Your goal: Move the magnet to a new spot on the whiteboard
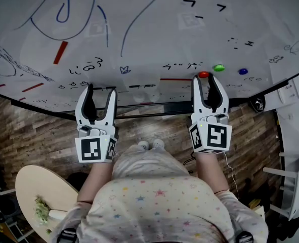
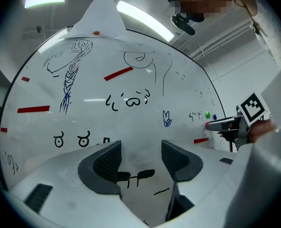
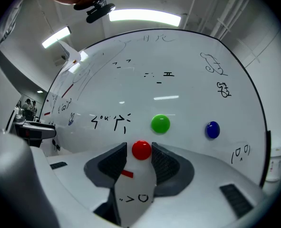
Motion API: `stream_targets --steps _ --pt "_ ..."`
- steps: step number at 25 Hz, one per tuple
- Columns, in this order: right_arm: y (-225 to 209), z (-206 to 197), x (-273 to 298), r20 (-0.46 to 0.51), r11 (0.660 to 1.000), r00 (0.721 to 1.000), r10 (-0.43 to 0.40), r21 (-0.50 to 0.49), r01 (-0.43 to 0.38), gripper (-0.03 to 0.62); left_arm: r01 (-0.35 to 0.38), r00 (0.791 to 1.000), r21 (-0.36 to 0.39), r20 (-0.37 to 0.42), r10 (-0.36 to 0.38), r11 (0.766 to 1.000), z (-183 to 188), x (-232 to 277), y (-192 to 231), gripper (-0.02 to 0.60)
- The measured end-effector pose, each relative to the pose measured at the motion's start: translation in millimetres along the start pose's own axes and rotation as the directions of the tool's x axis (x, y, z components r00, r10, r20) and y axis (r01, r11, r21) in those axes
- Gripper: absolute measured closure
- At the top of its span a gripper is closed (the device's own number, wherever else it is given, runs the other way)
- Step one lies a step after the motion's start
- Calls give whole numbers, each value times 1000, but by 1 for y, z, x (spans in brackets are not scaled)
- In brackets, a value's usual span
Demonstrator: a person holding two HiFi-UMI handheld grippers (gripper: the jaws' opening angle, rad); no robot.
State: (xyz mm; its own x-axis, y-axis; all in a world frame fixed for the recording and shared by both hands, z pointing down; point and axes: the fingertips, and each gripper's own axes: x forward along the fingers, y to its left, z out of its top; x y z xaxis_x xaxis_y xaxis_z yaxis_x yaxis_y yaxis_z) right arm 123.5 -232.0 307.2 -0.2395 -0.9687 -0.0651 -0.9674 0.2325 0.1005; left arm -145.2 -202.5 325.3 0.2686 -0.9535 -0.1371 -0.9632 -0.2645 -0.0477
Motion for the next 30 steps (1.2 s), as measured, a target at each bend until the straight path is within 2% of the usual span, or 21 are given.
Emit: stream_targets --steps 19,30 --pt "6 5 -17 -2 1000 1000 -22 -3 22 437 35 999 -14 12 -35 999 4 -11 -7 334" --pt "14 7 -31 6 1000 1000 -31 7 30 492 66 998 -26 16 -66 997 7 -21 -9 343"
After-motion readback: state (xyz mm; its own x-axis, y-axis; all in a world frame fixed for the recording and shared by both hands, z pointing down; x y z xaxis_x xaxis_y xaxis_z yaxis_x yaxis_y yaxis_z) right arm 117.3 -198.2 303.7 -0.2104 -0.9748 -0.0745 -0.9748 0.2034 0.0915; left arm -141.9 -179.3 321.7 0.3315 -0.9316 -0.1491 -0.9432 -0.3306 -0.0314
